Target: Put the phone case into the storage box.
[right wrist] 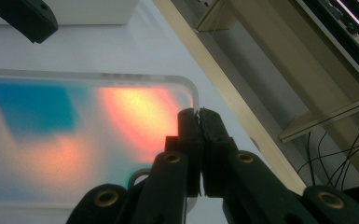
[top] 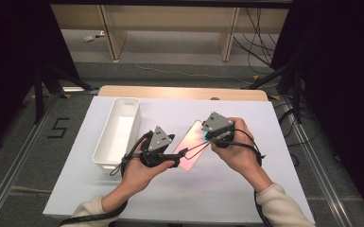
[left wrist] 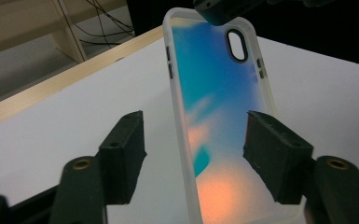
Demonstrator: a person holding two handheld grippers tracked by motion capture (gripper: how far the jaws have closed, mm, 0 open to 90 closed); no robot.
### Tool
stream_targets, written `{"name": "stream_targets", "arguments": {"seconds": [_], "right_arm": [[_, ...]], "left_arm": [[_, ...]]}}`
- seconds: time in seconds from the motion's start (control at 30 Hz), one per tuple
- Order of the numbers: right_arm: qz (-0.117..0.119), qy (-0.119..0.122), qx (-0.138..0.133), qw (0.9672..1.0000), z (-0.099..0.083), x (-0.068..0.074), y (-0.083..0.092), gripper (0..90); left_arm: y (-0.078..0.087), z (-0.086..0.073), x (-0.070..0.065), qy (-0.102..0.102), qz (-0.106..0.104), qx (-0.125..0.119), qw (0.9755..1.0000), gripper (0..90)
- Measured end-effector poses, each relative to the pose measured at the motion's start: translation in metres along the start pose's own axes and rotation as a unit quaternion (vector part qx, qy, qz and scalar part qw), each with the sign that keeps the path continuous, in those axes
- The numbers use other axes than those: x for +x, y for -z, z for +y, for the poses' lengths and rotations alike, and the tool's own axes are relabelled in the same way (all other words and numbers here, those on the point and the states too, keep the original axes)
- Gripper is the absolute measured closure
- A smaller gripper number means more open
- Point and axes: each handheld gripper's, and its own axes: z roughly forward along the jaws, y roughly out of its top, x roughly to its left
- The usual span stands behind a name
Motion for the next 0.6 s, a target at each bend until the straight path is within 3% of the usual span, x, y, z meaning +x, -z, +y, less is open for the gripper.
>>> {"name": "stream_targets", "arguments": {"seconds": [0.2,0.3,0.33,0.6], "right_arm": [[-0.004,0.010,0.001,0.9999,0.001,0.003,-0.001,89.0],[-0.005,0.020,0.001,0.9998,0.003,0.005,0.000,89.0],[-0.005,0.020,0.001,0.9998,0.003,0.005,0.000,89.0],[-0.011,0.035,0.002,0.9993,0.006,0.010,0.000,88.9]], "left_arm": [[-0.007,0.002,-0.001,0.002,0.019,0.013,0.9997,52.2],[-0.010,0.003,0.000,-0.008,0.022,0.020,0.9995,57.9],[-0.011,0.003,-0.001,-0.002,0.025,0.013,0.9996,57.9],[-0.014,0.005,0.001,-0.003,0.028,0.028,0.9992,69.0]]}}
